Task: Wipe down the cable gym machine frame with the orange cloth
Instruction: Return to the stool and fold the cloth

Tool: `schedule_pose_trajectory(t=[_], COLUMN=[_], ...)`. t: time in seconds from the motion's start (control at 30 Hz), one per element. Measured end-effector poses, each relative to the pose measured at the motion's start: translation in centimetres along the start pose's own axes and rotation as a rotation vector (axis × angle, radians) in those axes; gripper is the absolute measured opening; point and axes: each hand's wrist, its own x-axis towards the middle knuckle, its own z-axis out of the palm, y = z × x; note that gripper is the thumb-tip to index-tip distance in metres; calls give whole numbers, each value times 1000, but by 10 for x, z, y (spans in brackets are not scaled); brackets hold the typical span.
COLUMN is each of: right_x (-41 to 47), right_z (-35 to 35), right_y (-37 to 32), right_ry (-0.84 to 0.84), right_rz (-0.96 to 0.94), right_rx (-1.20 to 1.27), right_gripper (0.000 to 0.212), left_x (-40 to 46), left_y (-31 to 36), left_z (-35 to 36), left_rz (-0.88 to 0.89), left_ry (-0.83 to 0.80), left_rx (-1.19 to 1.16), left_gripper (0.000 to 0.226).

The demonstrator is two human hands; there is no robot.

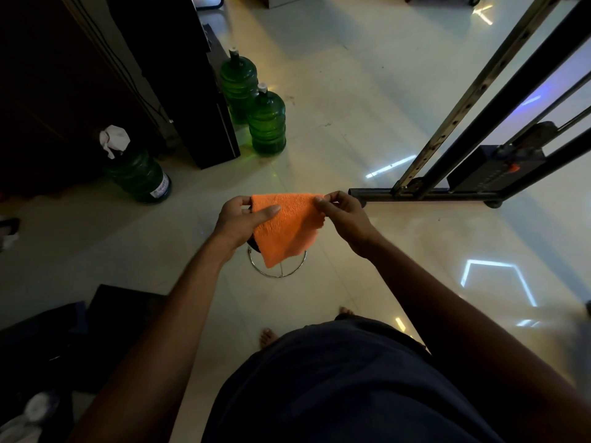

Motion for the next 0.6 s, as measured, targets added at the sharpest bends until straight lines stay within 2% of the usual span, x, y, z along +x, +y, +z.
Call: schedule_pose_trajectory(t=[0.13,0.27,0.33,0.4,0.47,0.6], right_x=[-1,-4,-5,-7,-9,-11], right_z=[4,1,-1,-4,-5,-4], right_y=[0,-3,-4,-6,-9,-12], right_ry=[81,68,76,61,23,10], right_rz=[-66,-74,-109,-124,-118,-202], right_rx=[-56,-22,-67,-137,-235,-594], right_gripper=[18,26,20,20,30,41], left_x=[-1,-4,-5,-7,-11,-15], left_y=[-7,-9,-9,-9,-8,-10], left_z=[-3,-8,-11,-15,-17,-18], left_rz=[28,137,185,209,250,338], left_ry=[53,82,51,18,12,70], left_rx=[2,65,82,110,180,367], left_gripper=[76,48,41,43,45,43])
